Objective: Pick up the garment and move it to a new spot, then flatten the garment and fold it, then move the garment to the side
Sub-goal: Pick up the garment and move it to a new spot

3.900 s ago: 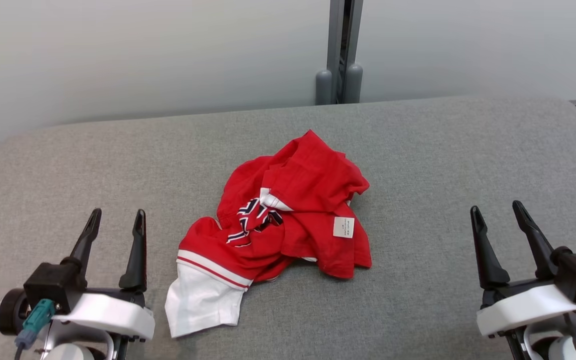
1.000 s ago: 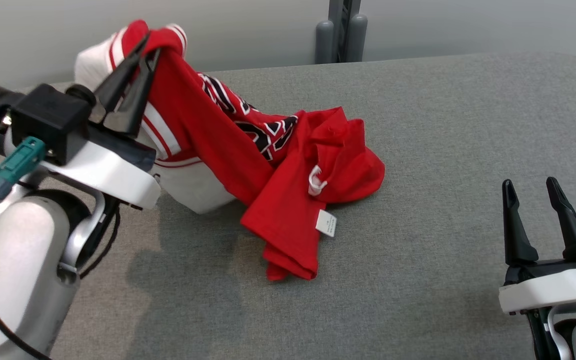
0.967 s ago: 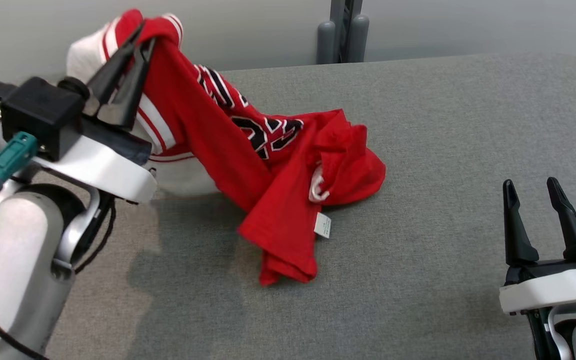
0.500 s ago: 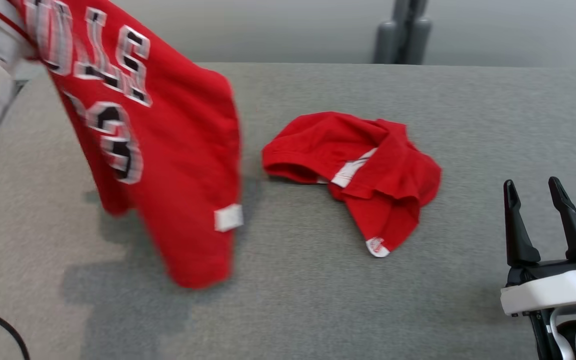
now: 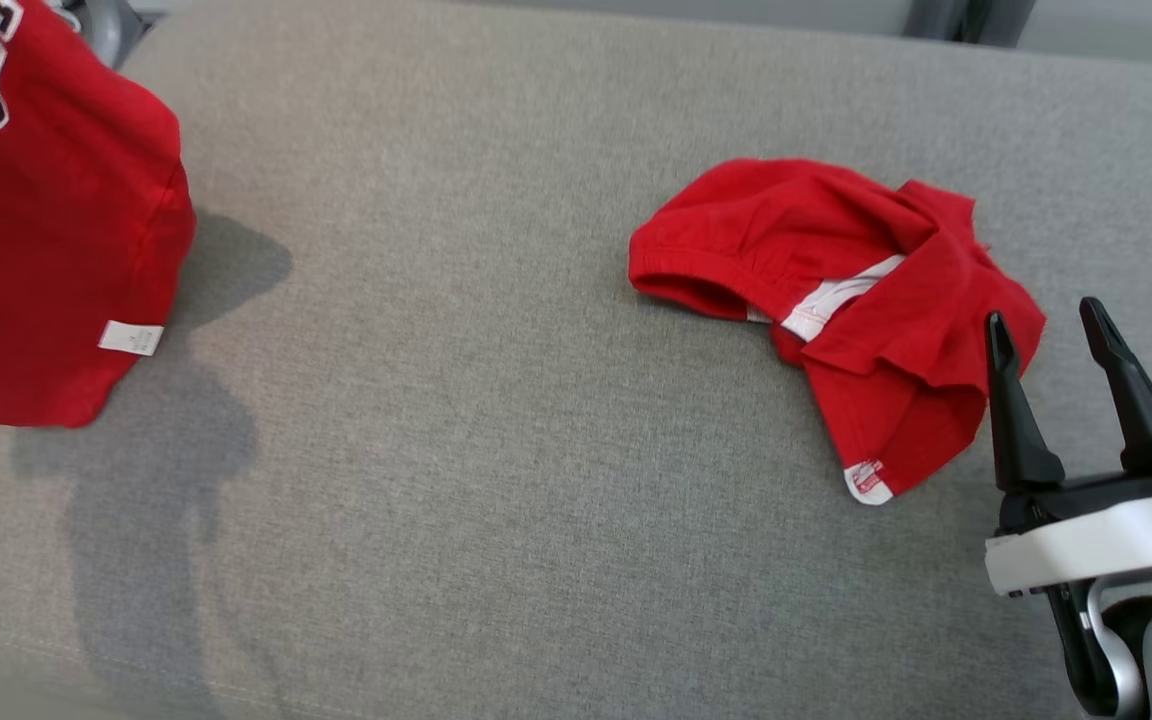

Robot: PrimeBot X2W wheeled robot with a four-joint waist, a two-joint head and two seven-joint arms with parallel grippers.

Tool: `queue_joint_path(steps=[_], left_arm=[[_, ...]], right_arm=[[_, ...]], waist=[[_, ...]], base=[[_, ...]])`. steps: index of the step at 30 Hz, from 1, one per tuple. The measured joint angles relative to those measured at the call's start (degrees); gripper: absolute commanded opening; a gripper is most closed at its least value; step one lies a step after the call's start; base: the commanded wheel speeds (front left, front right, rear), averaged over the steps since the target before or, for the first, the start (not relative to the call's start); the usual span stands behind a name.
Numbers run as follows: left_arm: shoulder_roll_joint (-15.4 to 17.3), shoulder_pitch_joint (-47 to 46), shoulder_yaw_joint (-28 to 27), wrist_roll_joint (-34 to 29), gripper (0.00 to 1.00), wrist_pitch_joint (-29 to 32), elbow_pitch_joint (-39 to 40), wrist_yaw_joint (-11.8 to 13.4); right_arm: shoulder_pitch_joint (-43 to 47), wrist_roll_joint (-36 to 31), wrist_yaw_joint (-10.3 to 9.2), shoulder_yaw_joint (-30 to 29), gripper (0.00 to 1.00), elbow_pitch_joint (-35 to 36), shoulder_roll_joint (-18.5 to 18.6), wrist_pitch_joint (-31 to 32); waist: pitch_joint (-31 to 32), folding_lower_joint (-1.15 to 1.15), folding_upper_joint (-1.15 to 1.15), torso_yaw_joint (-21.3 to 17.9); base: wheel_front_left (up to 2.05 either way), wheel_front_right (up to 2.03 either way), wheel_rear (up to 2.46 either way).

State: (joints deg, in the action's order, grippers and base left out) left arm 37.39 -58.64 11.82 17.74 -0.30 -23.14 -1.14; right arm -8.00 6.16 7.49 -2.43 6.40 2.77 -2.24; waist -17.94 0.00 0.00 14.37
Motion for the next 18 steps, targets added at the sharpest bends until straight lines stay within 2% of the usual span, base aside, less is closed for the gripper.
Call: queue_joint_path(steps=[4,9,18], left_arm=[[-1.01,0.47,-1.68,1.8,0.0,-4.11,-6.33,0.19],[-4.22,3.76,-4.03,5.71,0.0,-10.09,-18.05,0.08],[-11.26,8.4,-6.86,12.09,0.0,-13.86,-35.39,-3.57]], right_arm=[[-1.14,-0.66,0.0,0.7,1.0,1.0,-0.01,0.77],[-2.74,-1.36,0.0,1.1,1.0,2.56,0.08,2.18],[-4.65,-1.68,0.0,1.24,1.0,4.14,0.68,3.25]], waist=[[-2.49,0.0,0.0,-0.05],[-6.29,0.0,0.0,-1.04],[-11.0,0.0,0.0,-4.05]], base=[[0.0,0.0,0.0],[0.0,0.0,0.0],[0.0,0.0,0.0]])
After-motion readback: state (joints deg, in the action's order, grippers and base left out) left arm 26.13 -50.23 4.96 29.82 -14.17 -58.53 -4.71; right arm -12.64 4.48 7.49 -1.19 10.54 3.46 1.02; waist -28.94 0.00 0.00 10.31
